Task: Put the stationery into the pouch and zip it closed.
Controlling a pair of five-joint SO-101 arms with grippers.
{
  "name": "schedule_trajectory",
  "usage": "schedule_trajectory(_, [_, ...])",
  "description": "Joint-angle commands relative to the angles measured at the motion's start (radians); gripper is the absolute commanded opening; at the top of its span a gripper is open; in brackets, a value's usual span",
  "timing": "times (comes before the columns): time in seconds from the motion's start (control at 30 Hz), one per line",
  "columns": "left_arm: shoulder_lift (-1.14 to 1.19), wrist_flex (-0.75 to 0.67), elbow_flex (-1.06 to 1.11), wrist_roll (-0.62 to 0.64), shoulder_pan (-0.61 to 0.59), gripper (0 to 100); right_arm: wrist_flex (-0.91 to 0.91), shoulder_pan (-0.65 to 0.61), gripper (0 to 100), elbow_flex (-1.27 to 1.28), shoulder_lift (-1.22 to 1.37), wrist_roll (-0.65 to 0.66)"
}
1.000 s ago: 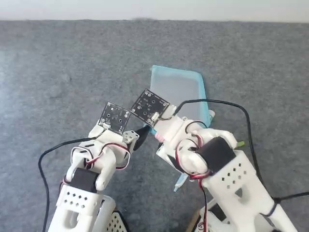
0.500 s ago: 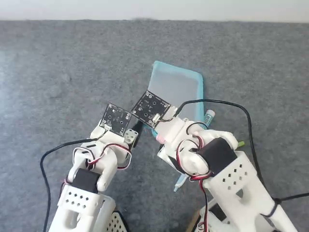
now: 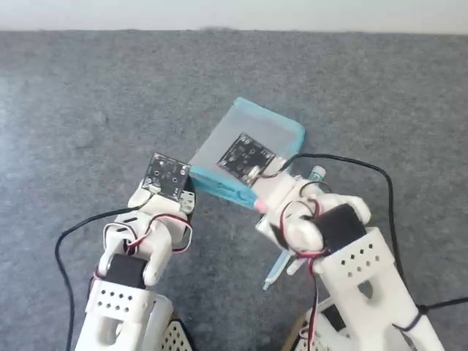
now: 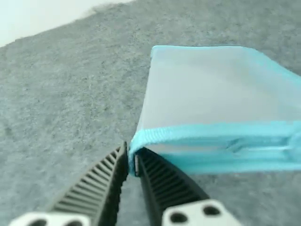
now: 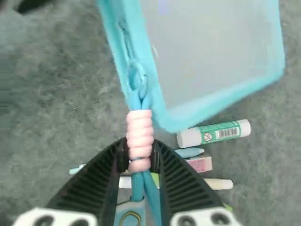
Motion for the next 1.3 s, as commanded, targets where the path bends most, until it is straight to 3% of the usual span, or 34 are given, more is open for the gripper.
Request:
schedule_trajectory(0.0, [0.006,-0.025,-0.018,0.0,-0.052,1,-0.038,0.102,0.7,0.006,-0.031,0.038])
schedule_trajectory(0.23, [0.006,-0.006,-0.018,0.031,-0.06,1,-0.041,0.173,0.7,0.002,-0.03,0.038])
schedule_trajectory(0.5, [0.005,-0.002,-0.033,0.064,-0.153,1,-0.041,0.229,0.7,-0.014,-0.03,0.038])
schedule_trajectory(0.8, [0.008,0.0,-0.033,0.066,-0.149,1,-0.03,0.202,1.1,-0.015,-0.035,0.038])
schedule_trajectory(0.97, [0.006,-0.003,-0.031,0.115,-0.149,1,0.085,0.008,18.0,-0.051,-0.044,0.029])
schedule_trajectory(1.07, [0.006,-0.005,-0.03,0.13,-0.147,1,0.111,-0.013,29.6,-0.077,-0.065,-0.006])
schedule_trajectory(1.27, [0.006,-0.006,-0.03,0.133,-0.149,1,0.134,-0.012,34.7,-0.061,-0.151,-0.061])
